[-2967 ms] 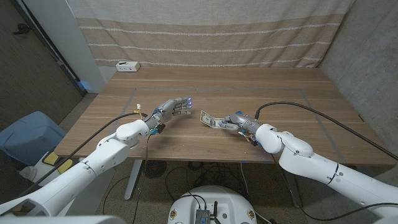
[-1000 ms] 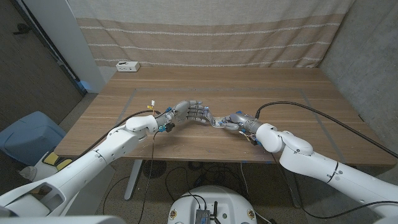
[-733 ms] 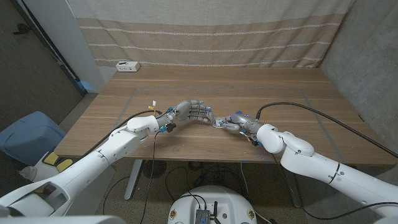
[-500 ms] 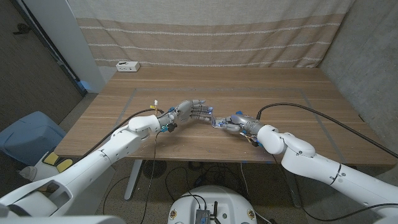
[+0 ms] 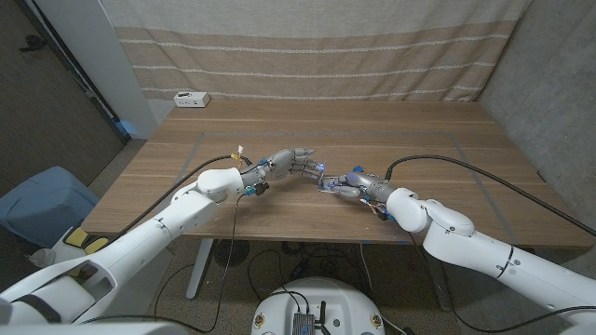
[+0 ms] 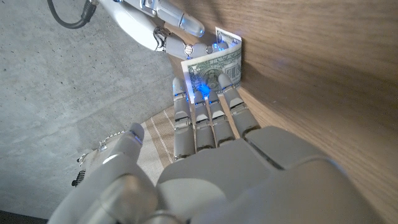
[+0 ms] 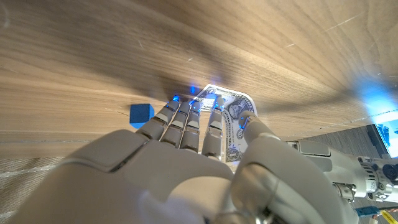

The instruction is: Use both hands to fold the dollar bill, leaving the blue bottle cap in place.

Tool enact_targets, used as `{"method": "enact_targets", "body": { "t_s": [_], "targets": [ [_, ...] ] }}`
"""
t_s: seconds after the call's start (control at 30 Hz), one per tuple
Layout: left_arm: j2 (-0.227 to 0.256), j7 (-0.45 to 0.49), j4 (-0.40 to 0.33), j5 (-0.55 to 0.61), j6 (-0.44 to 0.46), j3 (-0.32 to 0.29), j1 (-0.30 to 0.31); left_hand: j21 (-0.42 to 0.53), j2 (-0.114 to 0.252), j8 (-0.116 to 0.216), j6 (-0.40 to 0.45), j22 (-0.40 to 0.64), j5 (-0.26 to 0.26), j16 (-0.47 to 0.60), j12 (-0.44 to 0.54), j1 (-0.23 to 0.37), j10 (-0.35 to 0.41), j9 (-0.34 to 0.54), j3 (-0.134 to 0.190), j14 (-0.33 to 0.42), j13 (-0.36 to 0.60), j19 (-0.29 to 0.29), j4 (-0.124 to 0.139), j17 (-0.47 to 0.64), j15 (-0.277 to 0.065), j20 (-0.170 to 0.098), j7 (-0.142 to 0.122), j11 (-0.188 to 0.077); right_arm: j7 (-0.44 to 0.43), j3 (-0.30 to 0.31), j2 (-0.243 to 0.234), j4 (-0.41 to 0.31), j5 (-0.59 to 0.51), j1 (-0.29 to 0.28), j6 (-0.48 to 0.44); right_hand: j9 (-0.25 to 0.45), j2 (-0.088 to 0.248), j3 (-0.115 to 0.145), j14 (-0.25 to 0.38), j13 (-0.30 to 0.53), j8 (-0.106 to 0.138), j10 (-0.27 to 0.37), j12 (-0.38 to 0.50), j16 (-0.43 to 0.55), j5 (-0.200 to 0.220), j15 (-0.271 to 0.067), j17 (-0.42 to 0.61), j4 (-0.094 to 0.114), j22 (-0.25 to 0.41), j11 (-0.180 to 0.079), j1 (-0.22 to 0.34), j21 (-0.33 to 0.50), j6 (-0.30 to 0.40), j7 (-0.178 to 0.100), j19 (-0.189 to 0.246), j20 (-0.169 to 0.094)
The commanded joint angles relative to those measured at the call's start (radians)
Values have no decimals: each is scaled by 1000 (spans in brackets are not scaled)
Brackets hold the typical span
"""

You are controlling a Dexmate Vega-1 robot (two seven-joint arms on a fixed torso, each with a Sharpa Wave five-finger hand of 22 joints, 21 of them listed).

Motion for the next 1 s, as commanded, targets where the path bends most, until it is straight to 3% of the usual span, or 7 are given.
{"method": "enact_targets", "body": {
  "t_s": [0.03, 0.13, 0.2, 0.33, 0.47, 0.63, 1.0],
  "targets": [
    [11, 56, 6, 151, -80, 25, -30, -23, -2, -46, -96, 3, 8, 9, 24, -7, 69, -8, 2, 23, 6, -22, 2, 1, 2, 16, -78, 2, -2, 7, -3, 7, 16, -2, 12, 1, 1, 2, 7, 4, -1, 7, 0, 0, 0, 1, 4, 6, 4, 1, 14, 3, 7, 2, 12, 1],
    [19, 78, -3, 200, -97, 30, -35, -34, -2, -43, -91, 3, 9, 9, 25, -8, 81, -11, 3, 30, 7, -42, 1, 1, 0, 11, -81, 0, -5, 10, -3, 9, 21, -3, 14, 1, 1, 2, 7, 4, -1, 7, 0, 0, 0, 2, 4, 6, 4, 1, 14, 3, 7, 3, 12, 2],
    [24, 84, -10, 225, -95, 36, -40, -43, -3, -21, -24, 4, 9, 7, 20, -13, 82, -10, 1, 32, 7, -45, 5, 1, -4, 6, -16, -13, -7, 11, -4, 9, 23, -4, 14, 1, 1, 2, 7, 4, -1, 7, 0, 0, 0, 2, 4, 7, 4, 2, 14, 3, 7, 3, 13, 2],
    [25, 66, -5, 244, -87, 49, -56, -51, -11, 2, 41, 4, 8, 5, 15, -25, 79, -3, -8, 27, 8, -49, 11, 2, -11, -3, 32, -8, -12, 14, -5, 8, 26, -7, 13, 1, 1, 2, 8, 4, -1, 7, 0, 0, 0, 3, 4, 7, 4, 2, 15, 3, 7, 3, 13, 2],
    [31, 61, -9, 281, -82, 63, -69, -52, -20, -18, -3, 5, 10, 8, 13, -42, 81, 3, -20, 37, 8, -39, 21, 3, -7, 0, 14, -5, -17, 16, -7, 7, 28, -11, 13, 1, 1, 2, 7, 4, -1, 7, -1, 0, 0, 3, 5, 7, 4, 1, 15, 3, 8, 3, 13, 2],
    [46, 82, -31, 356, -86, 77, -78, -63, -21, -60, -166, 4, 19, 14, 28, -57, 151, -2, -29, 83, 10, -31, 35, 2, 0, 6, -84, 21, -16, 17, -10, 5, 30, -11, 14, 1, 1, 2, 8, 4, -1, 7, -1, 0, 0, 3, 5, 7, 4, 3, 15, 3, 8, 3, 12, 2],
    [71, 99, -81, 480, -82, 96, -93, -90, -35, 13, 20, 4, 20, 0, 3, -62, 103, 3, -39, 53, 11, -68, 39, 2, -26, -11, 4, -11, -26, 22, -15, 3, 36, -18, 23, 1, 1, 2, 8, 4, -1, 8, -1, -1, 0, 2, 5, 8, 4, 3, 16, 3, 10, 5, 13, 2]
  ]
}}
